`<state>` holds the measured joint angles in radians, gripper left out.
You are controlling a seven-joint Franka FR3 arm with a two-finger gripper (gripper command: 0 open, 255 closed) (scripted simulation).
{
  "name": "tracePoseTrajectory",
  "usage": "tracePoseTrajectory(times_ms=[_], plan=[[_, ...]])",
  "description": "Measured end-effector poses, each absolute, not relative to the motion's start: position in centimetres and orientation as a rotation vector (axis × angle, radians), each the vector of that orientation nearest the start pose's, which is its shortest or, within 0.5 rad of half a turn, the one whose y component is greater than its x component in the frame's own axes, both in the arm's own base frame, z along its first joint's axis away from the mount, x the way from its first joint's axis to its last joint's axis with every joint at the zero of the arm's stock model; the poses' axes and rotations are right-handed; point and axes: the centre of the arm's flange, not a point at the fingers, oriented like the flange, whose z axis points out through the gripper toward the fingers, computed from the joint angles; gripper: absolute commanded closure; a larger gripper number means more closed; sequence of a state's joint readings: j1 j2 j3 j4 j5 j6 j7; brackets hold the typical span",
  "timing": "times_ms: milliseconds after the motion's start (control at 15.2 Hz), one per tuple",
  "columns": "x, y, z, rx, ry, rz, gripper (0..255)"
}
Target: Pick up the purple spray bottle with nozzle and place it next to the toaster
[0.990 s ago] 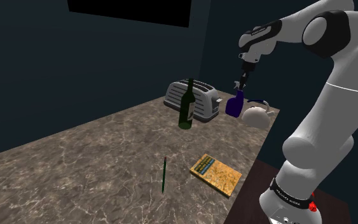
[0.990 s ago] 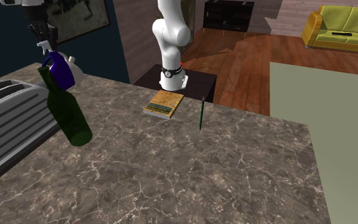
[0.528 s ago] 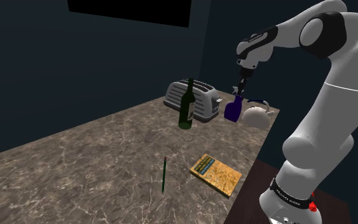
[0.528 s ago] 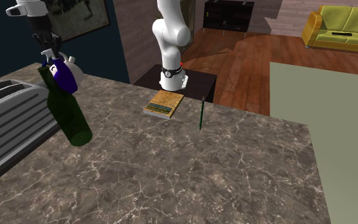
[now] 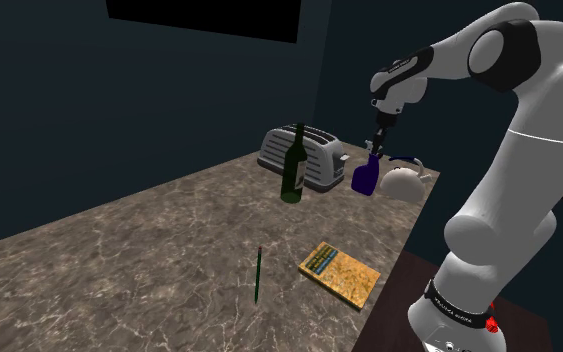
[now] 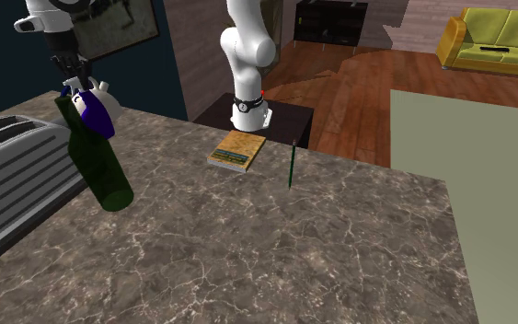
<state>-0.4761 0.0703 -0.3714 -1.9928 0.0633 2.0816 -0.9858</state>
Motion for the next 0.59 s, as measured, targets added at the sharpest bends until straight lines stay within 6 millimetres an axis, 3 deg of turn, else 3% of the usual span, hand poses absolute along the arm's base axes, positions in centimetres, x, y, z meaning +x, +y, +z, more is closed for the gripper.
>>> tracePoseTrajectory(times_ms=[132, 198, 594], plan=[[38.28, -42.44, 43.09, -3.137, -0.171, -0.060, 255], [38.27, -42.44, 43.09, -3.137, -0.171, -0.060, 0], [38.27, -42.44, 43.10, -3.137, -0.171, -0.061, 0]])
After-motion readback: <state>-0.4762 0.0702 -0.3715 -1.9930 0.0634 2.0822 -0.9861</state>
